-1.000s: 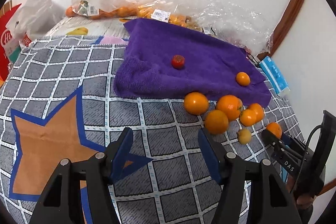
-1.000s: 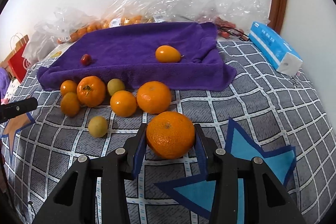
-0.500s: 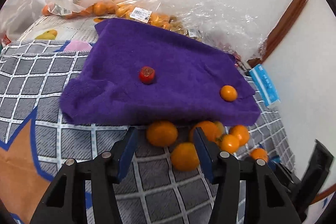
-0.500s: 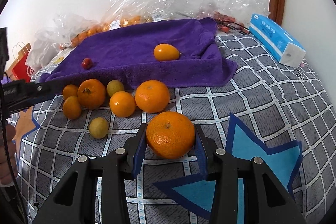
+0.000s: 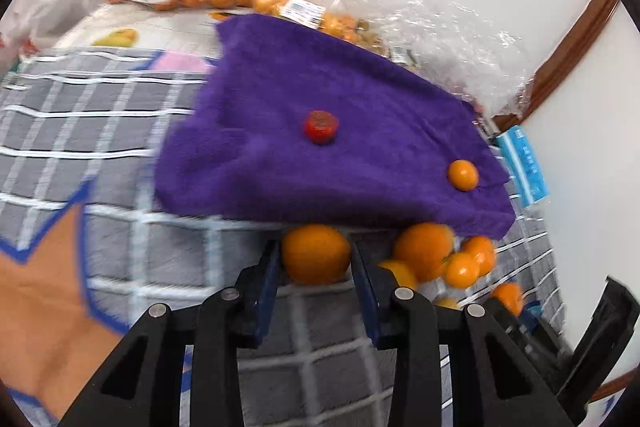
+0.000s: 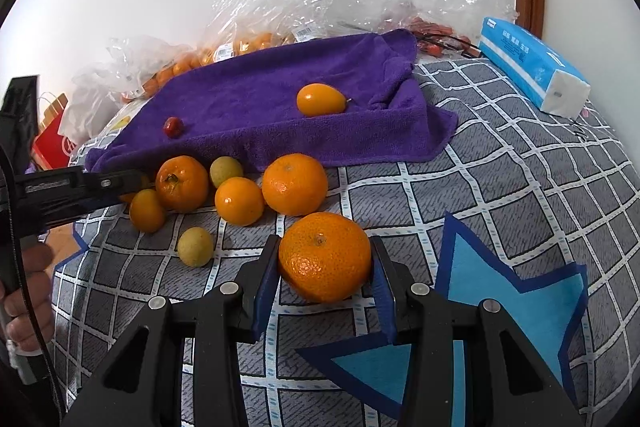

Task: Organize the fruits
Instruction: 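Lower the left tool onto a round orange and close it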

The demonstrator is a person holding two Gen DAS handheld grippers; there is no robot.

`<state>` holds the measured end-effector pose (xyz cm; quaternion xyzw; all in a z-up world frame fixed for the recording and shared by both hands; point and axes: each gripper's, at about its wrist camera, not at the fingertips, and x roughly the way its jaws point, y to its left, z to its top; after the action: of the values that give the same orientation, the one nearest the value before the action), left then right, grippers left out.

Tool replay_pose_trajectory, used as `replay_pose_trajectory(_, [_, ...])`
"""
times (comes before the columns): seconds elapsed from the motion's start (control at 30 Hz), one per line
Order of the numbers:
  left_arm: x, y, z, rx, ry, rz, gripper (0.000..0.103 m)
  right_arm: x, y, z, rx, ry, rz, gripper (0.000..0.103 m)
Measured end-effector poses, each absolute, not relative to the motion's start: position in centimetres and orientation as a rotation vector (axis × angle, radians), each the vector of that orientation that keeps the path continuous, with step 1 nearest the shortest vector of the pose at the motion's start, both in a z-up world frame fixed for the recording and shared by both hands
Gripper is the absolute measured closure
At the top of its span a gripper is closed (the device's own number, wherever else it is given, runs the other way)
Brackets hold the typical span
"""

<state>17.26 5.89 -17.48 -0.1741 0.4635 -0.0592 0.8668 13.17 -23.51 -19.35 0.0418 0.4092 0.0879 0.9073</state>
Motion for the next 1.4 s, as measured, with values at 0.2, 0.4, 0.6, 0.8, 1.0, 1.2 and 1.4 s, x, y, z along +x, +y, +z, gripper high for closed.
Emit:
replay_pose_trajectory(0.2, [16.3,7.1,-17.6,-0.279,0.980,-0.032,0.068,13.2,-23.5,-19.4,0.082,0.847,0.176,0.061])
replay_pose_trajectory(0.4, [16.5,7.0,-18.7,-0.255,0.916,-0.052,0.070,13.2,-23.7,-19.5,0.087,0.849,0.165,0.061])
replay_pose_trajectory(0.6, [15.8,7.0,-18.9,-0.259,0.845,-0.087,0.070,13.4,-23.6,-19.6,0.081,0.854,0.156,0.061])
replay_pose_trajectory(0.8, [15.0,7.7,-18.5,-0.304,0.793,-0.084,0.070,13.2,-23.6,-19.4,0.079,0.845,0.157,0.061])
replay_pose_trajectory(1.0, [14.1,7.6,-17.7,-0.280,0.736,-0.070,0.070,13.1,-23.8,-19.3,0.085,0.831,0.161,0.061])
replay_pose_trajectory(1.2, [13.5,7.4,-17.3,-0.260,0.706,-0.063,0.070,12.9,-23.8,-19.2,0.090,0.828,0.169,0.061])
replay_pose_trajectory(1.4, [13.4,7.2,-17.1,-0.252,0.692,-0.061,0.070,13.0,-23.7,-19.1,0.091,0.828,0.174,0.061])
